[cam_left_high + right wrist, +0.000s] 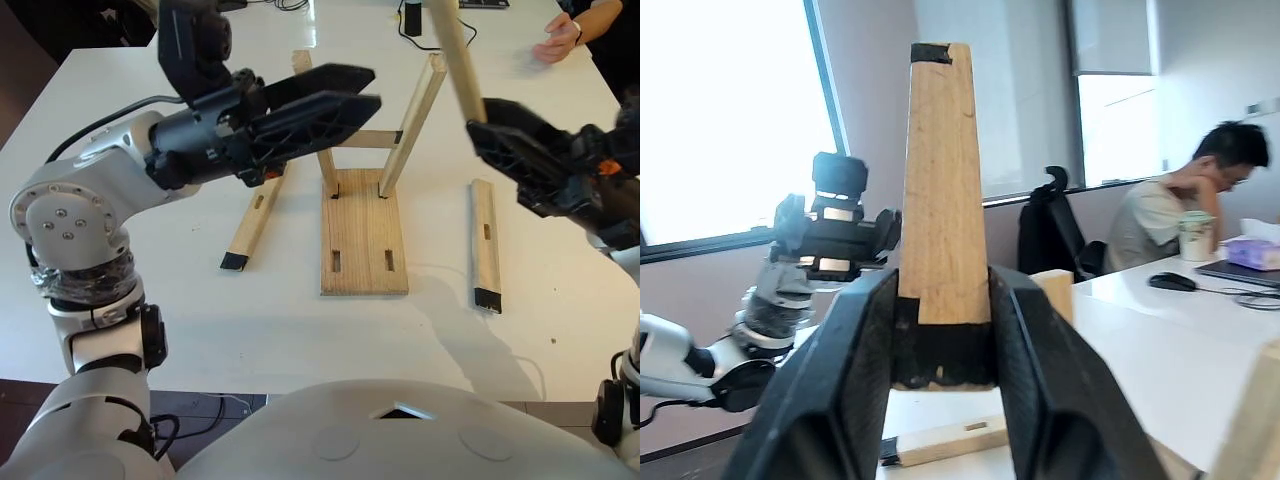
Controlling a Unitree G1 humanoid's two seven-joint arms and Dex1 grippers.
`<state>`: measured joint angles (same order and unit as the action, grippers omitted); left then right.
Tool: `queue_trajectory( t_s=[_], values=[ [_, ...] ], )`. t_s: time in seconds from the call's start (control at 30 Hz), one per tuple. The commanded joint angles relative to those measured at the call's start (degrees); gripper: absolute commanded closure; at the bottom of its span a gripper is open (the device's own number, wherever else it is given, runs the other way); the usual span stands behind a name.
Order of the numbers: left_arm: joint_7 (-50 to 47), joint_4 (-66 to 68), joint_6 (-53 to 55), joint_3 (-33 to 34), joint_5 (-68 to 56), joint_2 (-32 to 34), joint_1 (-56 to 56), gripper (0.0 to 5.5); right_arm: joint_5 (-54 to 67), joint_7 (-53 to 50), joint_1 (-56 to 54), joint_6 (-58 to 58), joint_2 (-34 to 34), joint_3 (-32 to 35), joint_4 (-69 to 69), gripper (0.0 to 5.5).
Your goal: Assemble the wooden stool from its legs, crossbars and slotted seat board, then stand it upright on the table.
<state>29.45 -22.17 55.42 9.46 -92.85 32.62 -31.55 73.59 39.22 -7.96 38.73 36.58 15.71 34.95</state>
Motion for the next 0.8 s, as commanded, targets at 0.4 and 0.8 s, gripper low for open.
queue_trajectory(
  t_s=[0.4,0.8],
  values=[
    [-1.7,-0.2,-0.4,-3.1,-0.7,-1.2,-1.3,2.76,1.3,2.8,-2.0,1.8,-0.1,-6.6,-0.1,4.17],
    [1.7,-2.4,-0.6,-3.8,3.0,-1.2,-0.4,3.72,-2.3,5.8,0.4,2.4,1.2,-7.8,-1.2,4.17]
  ],
)
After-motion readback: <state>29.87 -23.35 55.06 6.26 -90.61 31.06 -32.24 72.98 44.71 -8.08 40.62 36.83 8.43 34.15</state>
